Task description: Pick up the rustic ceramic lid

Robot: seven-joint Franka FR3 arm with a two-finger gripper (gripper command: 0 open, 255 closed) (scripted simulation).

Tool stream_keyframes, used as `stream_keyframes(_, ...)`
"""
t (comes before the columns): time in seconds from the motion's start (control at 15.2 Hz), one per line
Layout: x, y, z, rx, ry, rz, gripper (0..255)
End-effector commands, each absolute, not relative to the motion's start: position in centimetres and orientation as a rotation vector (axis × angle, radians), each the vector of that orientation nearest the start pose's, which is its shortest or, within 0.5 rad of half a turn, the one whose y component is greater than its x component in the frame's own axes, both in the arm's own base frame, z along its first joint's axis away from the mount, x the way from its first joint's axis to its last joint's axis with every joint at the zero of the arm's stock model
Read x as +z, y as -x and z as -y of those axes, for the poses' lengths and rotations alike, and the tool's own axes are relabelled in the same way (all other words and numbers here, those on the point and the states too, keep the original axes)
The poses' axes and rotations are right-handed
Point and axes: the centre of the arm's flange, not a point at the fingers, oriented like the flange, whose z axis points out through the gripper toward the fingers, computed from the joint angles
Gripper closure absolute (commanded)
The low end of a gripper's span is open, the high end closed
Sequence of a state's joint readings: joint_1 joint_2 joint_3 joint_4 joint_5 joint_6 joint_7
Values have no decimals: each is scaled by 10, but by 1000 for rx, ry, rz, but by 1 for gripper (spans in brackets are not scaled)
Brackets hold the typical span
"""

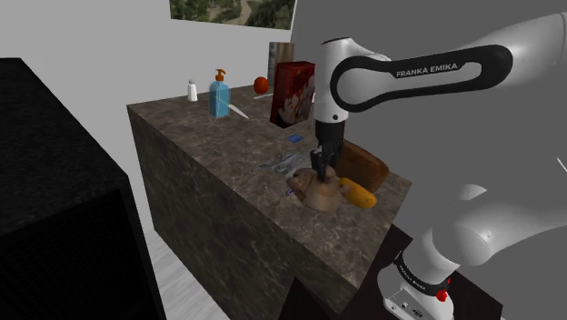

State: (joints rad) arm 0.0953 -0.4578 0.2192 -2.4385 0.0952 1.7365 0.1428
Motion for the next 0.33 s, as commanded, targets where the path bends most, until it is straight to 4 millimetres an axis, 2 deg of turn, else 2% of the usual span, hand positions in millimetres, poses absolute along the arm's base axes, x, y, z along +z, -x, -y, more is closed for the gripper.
stream_keyframes(0.0,457,-358,-128,391,3171,174,255)
stream_keyframes(0.13,468,-358,-128,391,3171,174,255)
stream_keyframes(0.26,468,-358,-128,391,3171,174,255)
